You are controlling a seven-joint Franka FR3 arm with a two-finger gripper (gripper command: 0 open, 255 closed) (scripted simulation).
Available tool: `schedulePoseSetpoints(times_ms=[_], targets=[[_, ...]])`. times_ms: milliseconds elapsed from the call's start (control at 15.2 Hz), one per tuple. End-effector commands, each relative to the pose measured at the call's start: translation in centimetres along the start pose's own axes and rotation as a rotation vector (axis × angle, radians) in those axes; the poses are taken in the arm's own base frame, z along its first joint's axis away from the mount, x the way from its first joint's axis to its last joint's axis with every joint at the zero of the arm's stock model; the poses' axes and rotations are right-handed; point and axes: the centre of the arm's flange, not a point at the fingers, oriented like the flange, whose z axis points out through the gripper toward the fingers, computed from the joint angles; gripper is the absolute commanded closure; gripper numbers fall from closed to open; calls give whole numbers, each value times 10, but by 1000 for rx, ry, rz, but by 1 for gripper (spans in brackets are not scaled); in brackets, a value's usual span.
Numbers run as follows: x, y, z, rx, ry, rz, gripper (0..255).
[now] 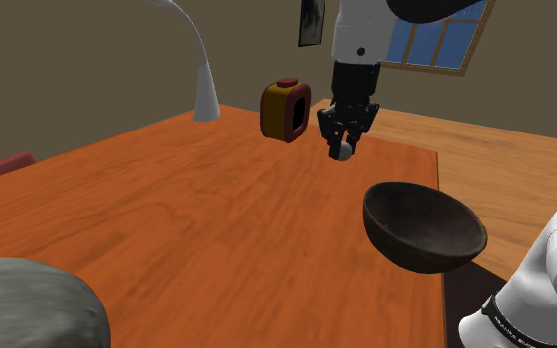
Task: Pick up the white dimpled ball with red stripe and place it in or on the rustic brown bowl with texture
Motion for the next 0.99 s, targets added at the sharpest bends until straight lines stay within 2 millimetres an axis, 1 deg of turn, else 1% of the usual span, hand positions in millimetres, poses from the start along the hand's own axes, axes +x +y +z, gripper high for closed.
schedulePoseSetpoints(times_ms=[0,528,594,924], targets=[[0,0,-11,0,0,0,255],[-2,0,-53,0,0,0,255],[-2,0,-54,0,0,0,255],[-68,6,-53,0,0,0,255]])
